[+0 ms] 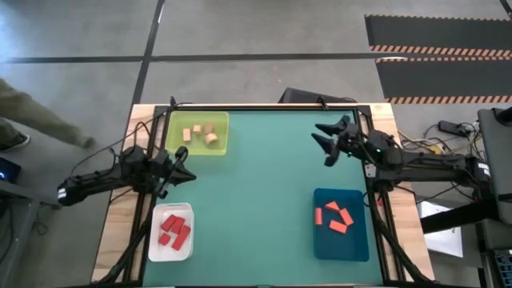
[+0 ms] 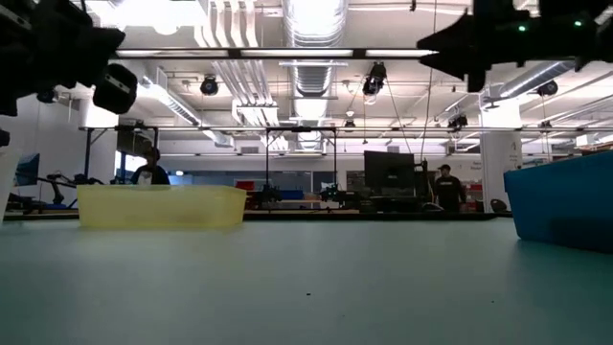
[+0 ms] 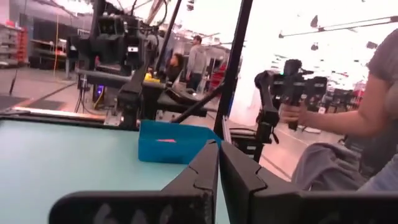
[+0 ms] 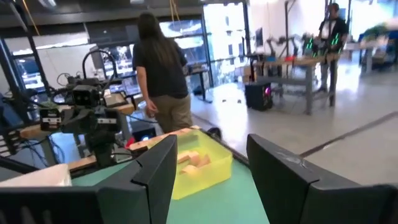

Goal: Sort & place blocks by color
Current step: Return to Home Position

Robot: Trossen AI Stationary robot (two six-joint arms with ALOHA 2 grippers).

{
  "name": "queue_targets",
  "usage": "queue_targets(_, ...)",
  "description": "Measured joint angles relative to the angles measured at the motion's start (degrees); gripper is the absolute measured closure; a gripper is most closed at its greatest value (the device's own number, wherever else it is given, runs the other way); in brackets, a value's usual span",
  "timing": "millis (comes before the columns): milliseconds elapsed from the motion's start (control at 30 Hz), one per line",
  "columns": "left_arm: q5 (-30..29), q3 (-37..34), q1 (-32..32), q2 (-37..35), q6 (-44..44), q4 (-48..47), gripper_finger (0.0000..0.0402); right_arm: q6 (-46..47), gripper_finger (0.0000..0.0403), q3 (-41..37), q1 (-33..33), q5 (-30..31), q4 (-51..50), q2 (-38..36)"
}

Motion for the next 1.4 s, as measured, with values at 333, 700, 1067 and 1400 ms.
queue_targets(333, -5.0, -1.9, 0.0, 2.1, 0.2, 0.8, 0.0402, -5.9, 0.0219, -11.3, -0.4, 0.2, -2.9, -25.2)
queue_targets(700, -4.8, -2.0, 0.0, 3.8, 0.2, 0.8, 0.0402, -8.1, 0.0219, -14.4, -0.3, -8.8, -9.4, -34.7)
queue_targets(1067, -4.6, -2.1, 0.0, 5.8, 0.1, 0.9, 0.0402, -6.0, 0.0219, -18.7, -0.2, -0.8, -28.7, -31.1)
queue_targets(1400, -4.6, -2.2, 0.0, 6.6, 0.0, 0.9, 0.0402, 4.0, 0.022, -17.5, 1.7, 1.1, -29.4, -26.0)
